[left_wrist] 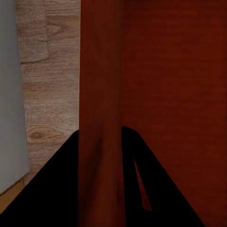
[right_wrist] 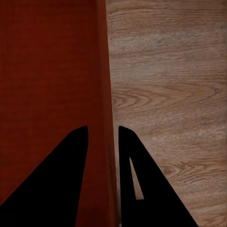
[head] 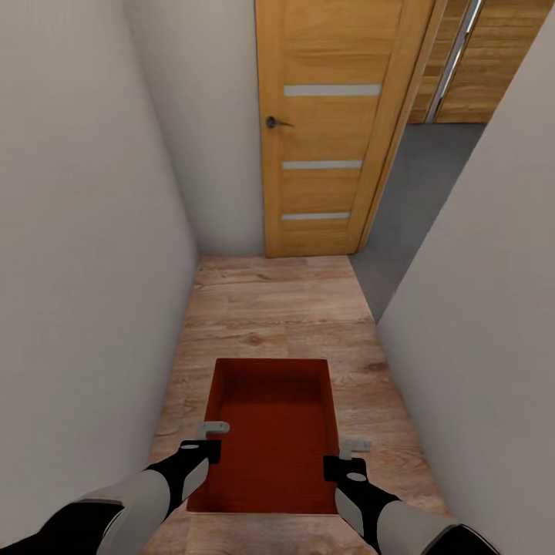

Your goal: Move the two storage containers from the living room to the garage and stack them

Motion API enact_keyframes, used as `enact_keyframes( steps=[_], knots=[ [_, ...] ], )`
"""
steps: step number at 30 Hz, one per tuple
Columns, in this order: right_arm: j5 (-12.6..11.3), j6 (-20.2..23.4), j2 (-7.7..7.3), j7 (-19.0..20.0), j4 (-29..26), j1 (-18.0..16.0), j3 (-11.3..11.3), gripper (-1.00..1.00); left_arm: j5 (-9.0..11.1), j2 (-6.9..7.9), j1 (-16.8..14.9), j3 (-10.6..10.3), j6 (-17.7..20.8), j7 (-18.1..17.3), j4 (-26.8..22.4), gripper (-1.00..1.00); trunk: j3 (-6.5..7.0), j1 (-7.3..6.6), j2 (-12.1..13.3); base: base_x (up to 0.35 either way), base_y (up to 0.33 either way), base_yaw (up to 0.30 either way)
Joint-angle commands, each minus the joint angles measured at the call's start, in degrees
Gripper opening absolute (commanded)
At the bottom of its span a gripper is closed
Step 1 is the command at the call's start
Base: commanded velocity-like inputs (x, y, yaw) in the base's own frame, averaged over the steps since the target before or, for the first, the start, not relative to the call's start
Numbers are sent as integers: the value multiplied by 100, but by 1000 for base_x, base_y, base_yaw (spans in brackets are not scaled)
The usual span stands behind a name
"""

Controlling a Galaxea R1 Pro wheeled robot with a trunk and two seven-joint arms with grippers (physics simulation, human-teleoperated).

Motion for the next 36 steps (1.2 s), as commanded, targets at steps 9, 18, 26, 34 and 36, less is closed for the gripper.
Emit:
enact_keyframes(
  steps=[9,18,26,34,36],
  knots=[
    [21,-52,-77,-19,-8,-6,268,-100,51,84,-3,38,27,202,20,-100,-5,5,-5,323,0,0],
    [20,-52,-78,-19,-8,-5,268,-100,51,83,-3,38,27,202,20,-100,-5,5,-5,323,0,0],
    [21,-52,-77,-19,-8,-5,268,-100,50,82,-6,38,27,202,20,-100,-5,5,-5,323,0,0],
    [17,-52,-77,-19,-8,-4,268,-100,46,82,-8,38,27,202,20,-100,-5,5,-5,323,0,-1],
    [16,-52,-77,-19,-8,-6,268,-100,46,82,-7,38,27,202,20,-100,-5,5,-5,323,0,-44]
  ],
)
